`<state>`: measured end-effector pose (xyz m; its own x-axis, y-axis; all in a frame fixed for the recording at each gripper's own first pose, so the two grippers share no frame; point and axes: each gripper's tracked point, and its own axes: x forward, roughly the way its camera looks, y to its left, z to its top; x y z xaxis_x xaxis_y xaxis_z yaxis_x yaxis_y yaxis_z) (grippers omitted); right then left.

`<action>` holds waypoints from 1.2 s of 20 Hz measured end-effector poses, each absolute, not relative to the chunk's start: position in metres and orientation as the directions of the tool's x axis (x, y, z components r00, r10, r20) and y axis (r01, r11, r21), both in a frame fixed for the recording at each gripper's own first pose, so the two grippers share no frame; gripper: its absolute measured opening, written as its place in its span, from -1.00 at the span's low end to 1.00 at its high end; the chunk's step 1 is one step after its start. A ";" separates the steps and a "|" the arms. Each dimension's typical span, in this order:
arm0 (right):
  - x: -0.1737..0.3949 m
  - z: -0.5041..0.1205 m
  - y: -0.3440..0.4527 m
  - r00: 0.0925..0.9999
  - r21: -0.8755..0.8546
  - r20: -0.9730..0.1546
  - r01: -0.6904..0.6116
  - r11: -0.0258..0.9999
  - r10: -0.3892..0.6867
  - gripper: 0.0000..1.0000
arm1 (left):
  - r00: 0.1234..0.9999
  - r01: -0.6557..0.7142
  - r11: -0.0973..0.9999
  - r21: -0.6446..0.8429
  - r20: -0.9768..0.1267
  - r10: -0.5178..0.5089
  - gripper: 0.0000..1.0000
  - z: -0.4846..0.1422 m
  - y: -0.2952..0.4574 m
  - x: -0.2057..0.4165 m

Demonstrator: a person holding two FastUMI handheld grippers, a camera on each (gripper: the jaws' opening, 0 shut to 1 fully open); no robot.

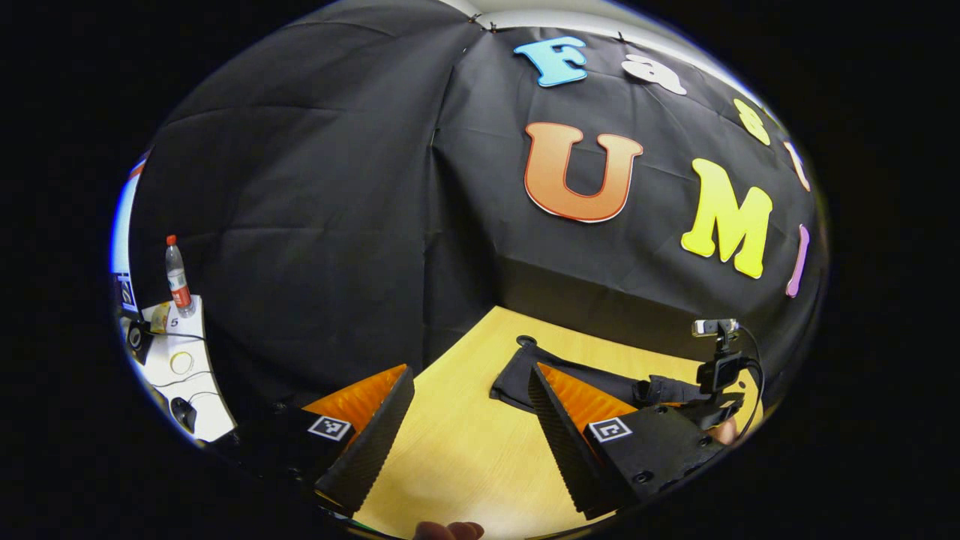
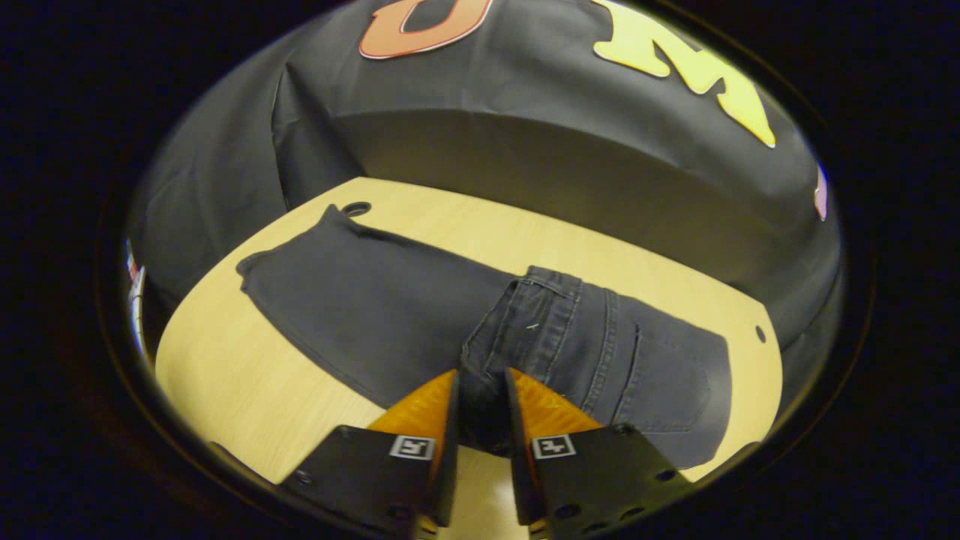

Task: Grasp the waist and the cuffs of the jeans and fold them to make the two legs overlap; first hold the waist and fold one-third of the jeans toward the cuffs, then hold the cuffs and fold the remaining one-third in the same direction to finish folding.

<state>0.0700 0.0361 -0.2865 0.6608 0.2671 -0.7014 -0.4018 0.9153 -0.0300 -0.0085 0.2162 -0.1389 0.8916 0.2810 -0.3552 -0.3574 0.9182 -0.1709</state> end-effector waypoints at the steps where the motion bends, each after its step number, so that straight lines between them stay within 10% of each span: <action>1: 0.070 -0.278 0.040 0.670 -0.027 -0.685 -0.415 0.909 0.286 -0.21 | 0.895 -0.344 0.920 -0.189 -0.364 0.259 0.97 -0.142 0.215 -0.008; 5: 0.059 -0.219 0.042 0.726 0.034 -0.586 -0.420 0.907 0.359 0.73 | 0.900 -0.274 0.908 -0.317 -0.417 0.126 0.98 -0.172 0.189 0.008; 10: 0.043 -0.136 -0.025 0.773 0.043 -0.511 -0.414 0.909 0.376 0.73 | 0.901 -0.255 0.859 -0.443 -0.432 0.045 0.98 -0.203 0.183 0.049; 16: 0.018 -0.108 -0.128 0.787 0.014 -0.553 -0.321 0.947 0.274 0.80 | 0.858 -0.406 0.443 -0.799 -0.501 -0.118 0.96 -0.264 0.168 0.089; 24: 0.011 -0.120 -0.199 0.779 0.057 -0.606 -0.163 0.985 0.163 0.81 | 0.842 -0.480 0.212 -0.851 -0.515 -0.163 1.00 -0.297 0.163 0.125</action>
